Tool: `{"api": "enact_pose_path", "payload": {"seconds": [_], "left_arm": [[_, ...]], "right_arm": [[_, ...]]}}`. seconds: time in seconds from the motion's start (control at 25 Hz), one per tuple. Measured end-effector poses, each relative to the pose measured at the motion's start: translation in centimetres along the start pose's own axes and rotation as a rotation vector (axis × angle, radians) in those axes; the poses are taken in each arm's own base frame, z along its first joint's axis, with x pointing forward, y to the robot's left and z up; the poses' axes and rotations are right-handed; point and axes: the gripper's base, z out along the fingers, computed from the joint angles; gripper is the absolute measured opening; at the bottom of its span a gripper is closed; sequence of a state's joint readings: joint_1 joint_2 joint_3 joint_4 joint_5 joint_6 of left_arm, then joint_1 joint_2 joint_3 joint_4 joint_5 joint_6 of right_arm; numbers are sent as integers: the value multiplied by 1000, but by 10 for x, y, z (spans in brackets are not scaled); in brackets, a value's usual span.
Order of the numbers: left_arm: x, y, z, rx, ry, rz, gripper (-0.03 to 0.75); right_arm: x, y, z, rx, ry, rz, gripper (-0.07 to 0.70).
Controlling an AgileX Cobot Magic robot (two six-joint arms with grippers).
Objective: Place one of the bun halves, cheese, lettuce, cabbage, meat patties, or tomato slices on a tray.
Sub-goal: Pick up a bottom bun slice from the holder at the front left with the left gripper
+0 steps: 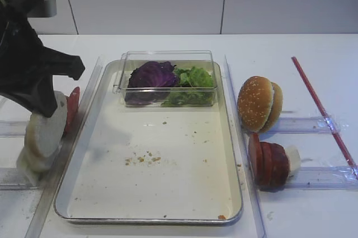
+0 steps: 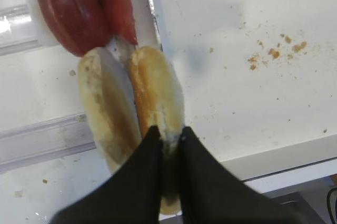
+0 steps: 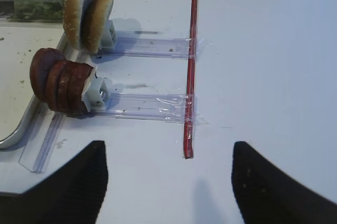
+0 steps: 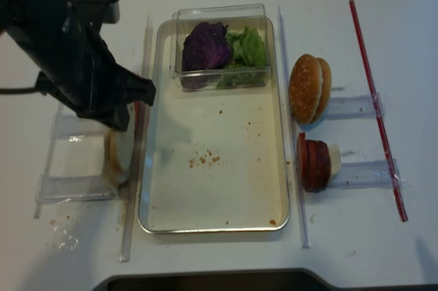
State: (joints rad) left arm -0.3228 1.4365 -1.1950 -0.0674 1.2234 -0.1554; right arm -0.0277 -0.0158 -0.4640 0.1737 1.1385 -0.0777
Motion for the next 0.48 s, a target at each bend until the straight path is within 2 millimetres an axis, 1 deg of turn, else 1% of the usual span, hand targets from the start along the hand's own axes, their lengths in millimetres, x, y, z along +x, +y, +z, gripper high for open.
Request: {"api": "enact_pose_path", "payload": {"seconds": [0.16, 0.2, 0.28, 0.48], "left_arm": [[2, -1, -3, 10, -4, -3, 29], [4, -3, -8, 34, -16, -7, 29], [5, -4, -10, 47, -21, -8, 29], [10, -11, -22, 140, -63, -4, 29]], "right_arm": [[0, 0, 0, 0, 0, 0, 514], [0, 0, 0, 0, 0, 0, 514], [0, 0, 0, 0, 0, 0, 514], [0, 0, 0, 0, 0, 0, 514]]}}
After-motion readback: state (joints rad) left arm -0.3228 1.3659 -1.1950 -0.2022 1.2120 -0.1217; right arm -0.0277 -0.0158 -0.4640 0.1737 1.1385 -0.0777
